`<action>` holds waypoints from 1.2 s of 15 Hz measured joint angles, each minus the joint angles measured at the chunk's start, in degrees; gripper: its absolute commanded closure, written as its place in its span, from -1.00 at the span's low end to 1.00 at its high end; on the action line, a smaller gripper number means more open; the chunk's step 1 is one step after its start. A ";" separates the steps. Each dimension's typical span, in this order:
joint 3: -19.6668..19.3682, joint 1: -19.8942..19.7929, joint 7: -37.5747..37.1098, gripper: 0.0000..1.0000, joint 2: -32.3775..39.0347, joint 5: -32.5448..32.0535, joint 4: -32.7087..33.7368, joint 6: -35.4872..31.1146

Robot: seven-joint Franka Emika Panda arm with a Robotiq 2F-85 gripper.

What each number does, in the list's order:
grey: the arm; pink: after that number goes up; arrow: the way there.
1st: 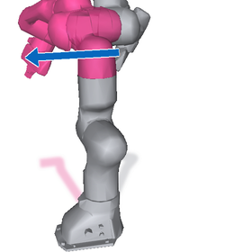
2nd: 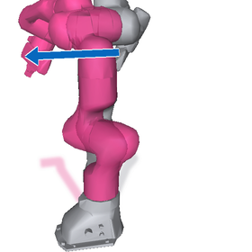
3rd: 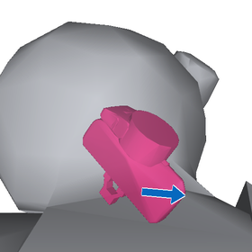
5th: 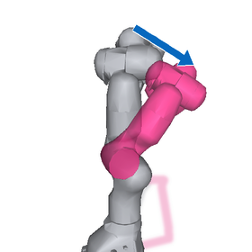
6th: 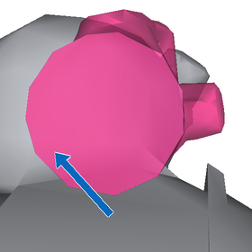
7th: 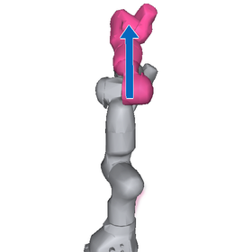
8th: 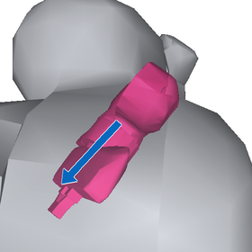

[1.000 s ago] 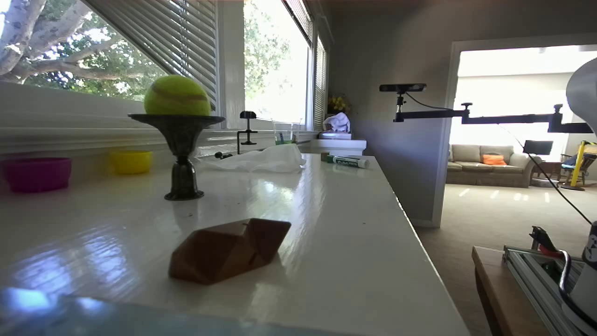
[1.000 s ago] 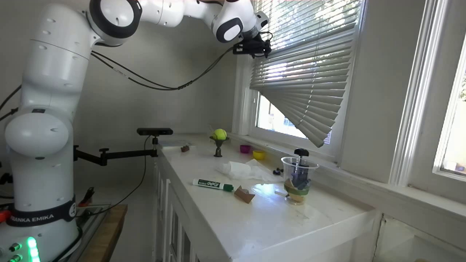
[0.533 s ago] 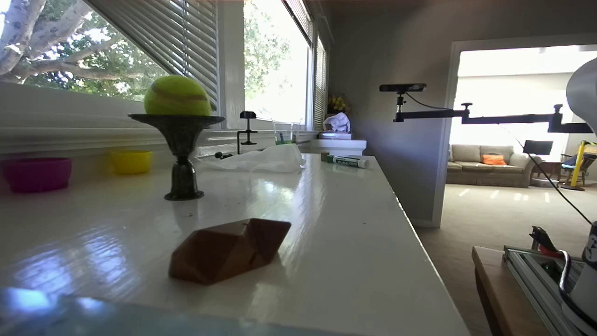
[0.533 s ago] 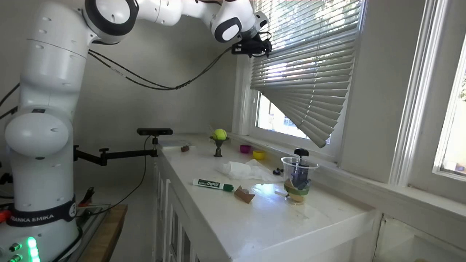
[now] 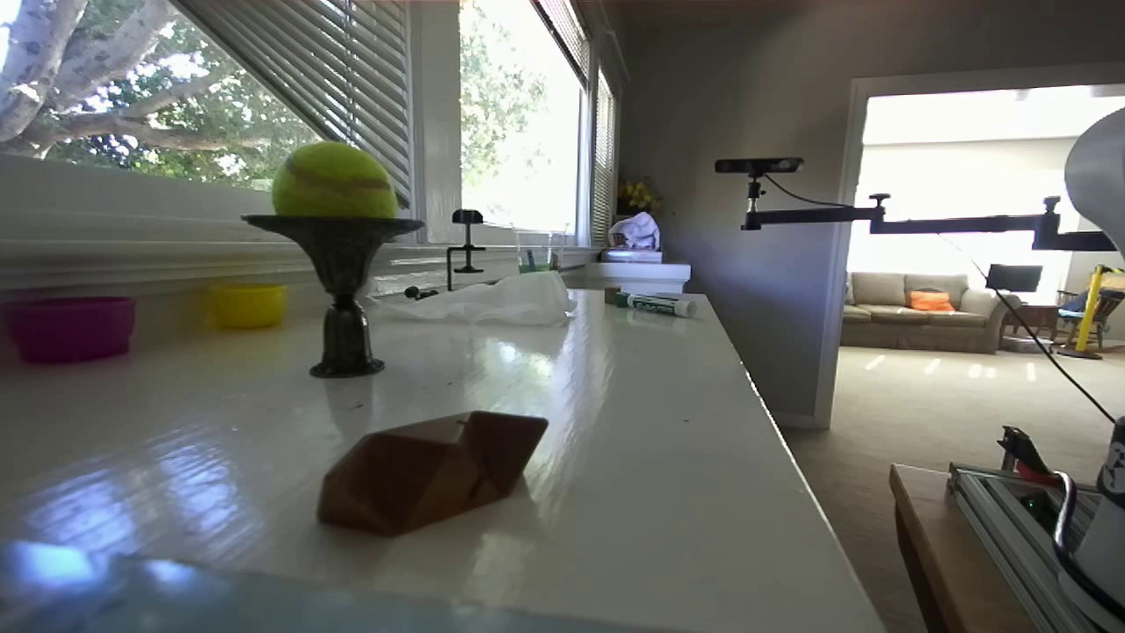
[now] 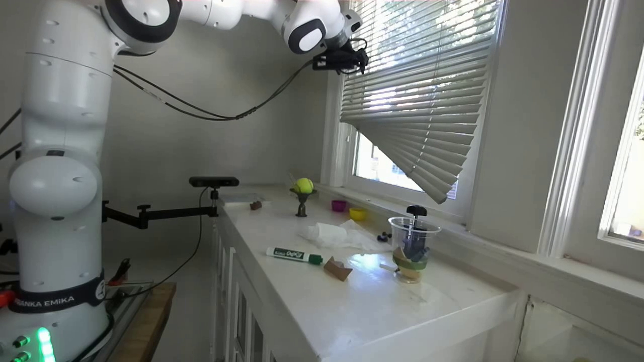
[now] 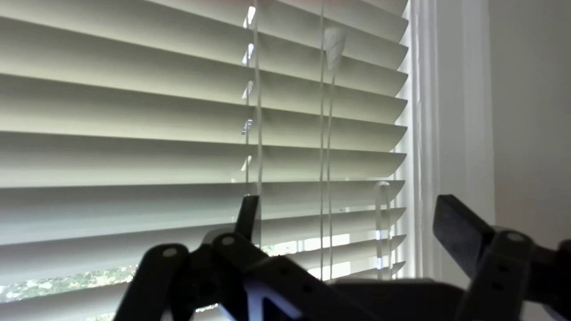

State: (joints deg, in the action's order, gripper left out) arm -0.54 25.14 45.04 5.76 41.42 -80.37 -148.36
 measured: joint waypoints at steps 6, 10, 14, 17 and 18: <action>0.14 0.05 0.01 -0.49 1.80 0.02 -0.33 0.00; 0.12 0.05 0.02 0.08 3.16 0.02 0.03 0.00; 0.05 0.01 0.02 0.65 3.23 0.02 0.04 0.00; -0.19 -0.04 0.02 1.00 3.23 0.02 0.04 0.00; -0.23 -0.07 0.02 1.00 3.23 0.02 0.04 0.00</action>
State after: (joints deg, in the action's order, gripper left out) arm -0.77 25.07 45.07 8.99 41.44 -80.33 -148.36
